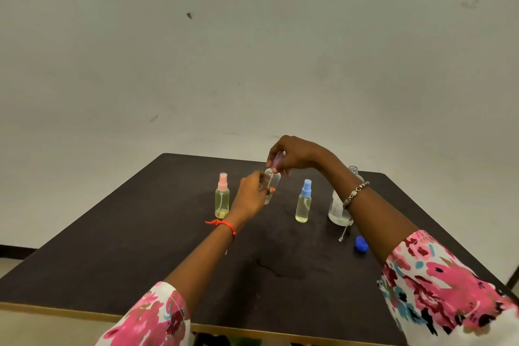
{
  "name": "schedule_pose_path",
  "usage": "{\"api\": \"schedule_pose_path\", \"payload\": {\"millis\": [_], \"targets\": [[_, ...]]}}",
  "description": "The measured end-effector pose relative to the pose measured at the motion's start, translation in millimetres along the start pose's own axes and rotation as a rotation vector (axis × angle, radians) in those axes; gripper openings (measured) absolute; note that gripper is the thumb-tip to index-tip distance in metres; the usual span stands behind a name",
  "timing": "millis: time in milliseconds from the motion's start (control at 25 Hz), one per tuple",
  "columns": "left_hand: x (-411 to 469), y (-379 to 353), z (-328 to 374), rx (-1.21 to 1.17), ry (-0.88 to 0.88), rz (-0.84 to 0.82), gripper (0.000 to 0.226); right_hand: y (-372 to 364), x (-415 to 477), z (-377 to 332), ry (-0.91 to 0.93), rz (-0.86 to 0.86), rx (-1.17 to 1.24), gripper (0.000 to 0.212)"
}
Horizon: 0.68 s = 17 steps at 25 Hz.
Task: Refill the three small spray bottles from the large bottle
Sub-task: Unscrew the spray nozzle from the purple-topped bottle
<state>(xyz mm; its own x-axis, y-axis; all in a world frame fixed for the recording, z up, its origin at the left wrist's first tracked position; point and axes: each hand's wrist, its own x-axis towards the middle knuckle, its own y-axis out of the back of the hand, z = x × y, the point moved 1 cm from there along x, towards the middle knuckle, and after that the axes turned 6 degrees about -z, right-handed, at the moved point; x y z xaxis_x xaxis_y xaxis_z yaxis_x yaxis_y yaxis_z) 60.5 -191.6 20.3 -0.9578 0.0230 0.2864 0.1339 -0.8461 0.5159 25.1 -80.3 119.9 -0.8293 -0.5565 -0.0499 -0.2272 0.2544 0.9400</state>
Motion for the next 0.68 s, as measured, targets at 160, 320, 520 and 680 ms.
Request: {"api": "schedule_pose_path", "payload": {"millis": [160, 320, 520, 680], "targets": [[-0.3, -1.7, 1.8, 0.021, -0.012, -0.018, 0.033, -6.6, 1.4, 0.5, -0.083, 0.038, 0.010, 0.034], [-1.3, -3.3, 4.9, 0.044, -0.010, -0.051, 0.033, -5.6, -8.1, 5.1, -0.058, -0.013, -0.023, 0.019], [-1.3, -3.3, -10.8, 0.101, 0.087, -0.097, 0.032, 4.1, -25.7, 17.6, 0.045, 0.154, 0.149, 0.021], [-2.2, -0.8, -23.1, 0.069, 0.189, 0.004, 0.030, -25.3, -35.8, 46.8, -0.045, 0.331, 0.447, 0.021]]}}
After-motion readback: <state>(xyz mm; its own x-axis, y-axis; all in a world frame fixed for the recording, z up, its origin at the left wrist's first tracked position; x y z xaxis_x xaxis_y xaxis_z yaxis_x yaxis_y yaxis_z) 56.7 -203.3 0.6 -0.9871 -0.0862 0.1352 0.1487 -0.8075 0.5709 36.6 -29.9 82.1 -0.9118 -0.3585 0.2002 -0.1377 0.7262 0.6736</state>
